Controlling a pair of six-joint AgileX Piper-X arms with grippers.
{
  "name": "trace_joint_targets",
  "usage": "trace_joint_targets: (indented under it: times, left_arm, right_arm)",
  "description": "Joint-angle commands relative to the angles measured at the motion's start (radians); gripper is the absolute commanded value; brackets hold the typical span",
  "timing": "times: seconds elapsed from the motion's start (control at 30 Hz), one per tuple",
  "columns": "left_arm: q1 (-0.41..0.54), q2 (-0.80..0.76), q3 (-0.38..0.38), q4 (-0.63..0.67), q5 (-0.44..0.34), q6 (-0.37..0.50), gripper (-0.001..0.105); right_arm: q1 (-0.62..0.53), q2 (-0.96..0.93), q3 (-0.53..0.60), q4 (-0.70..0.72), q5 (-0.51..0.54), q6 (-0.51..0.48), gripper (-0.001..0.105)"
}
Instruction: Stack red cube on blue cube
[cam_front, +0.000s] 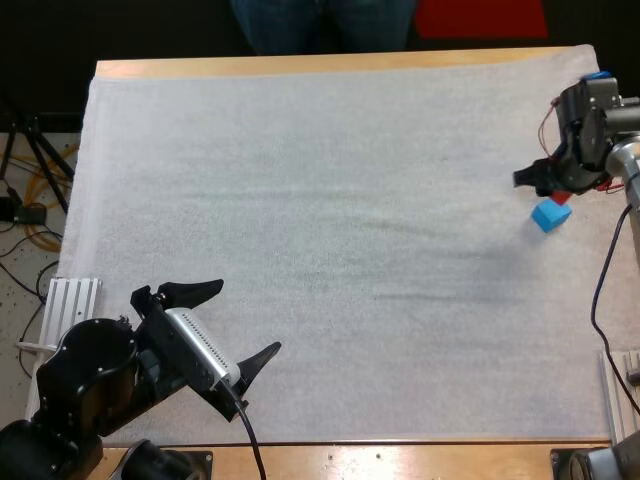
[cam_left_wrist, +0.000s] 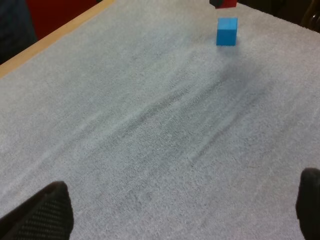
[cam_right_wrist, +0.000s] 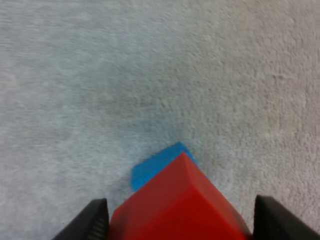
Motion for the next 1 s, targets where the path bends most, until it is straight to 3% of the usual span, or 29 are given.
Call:
trace_joint_targets:
  times: [0.0,0.9,0.97]
  left_arm:
    - [-0.004,0.0,-0.007,-0.008,-0.009,-0.001,0.087]
    - [-0.004,0.0,-0.007,-0.008,-0.009,-0.001,0.087]
    - [-0.004,0.0,-0.007,-0.008,-0.009,-0.001,0.087]
  right_arm:
    - [-0.006,0.011,-0.008,-0.007,-0.007,0.006,0.03]
    - [-0.039,0.097,-0.004,-0.006,-0.033,0.072,0.03]
    - [-0.041,0.097,-0.004,-0.006,-0.045,0.072,0.035]
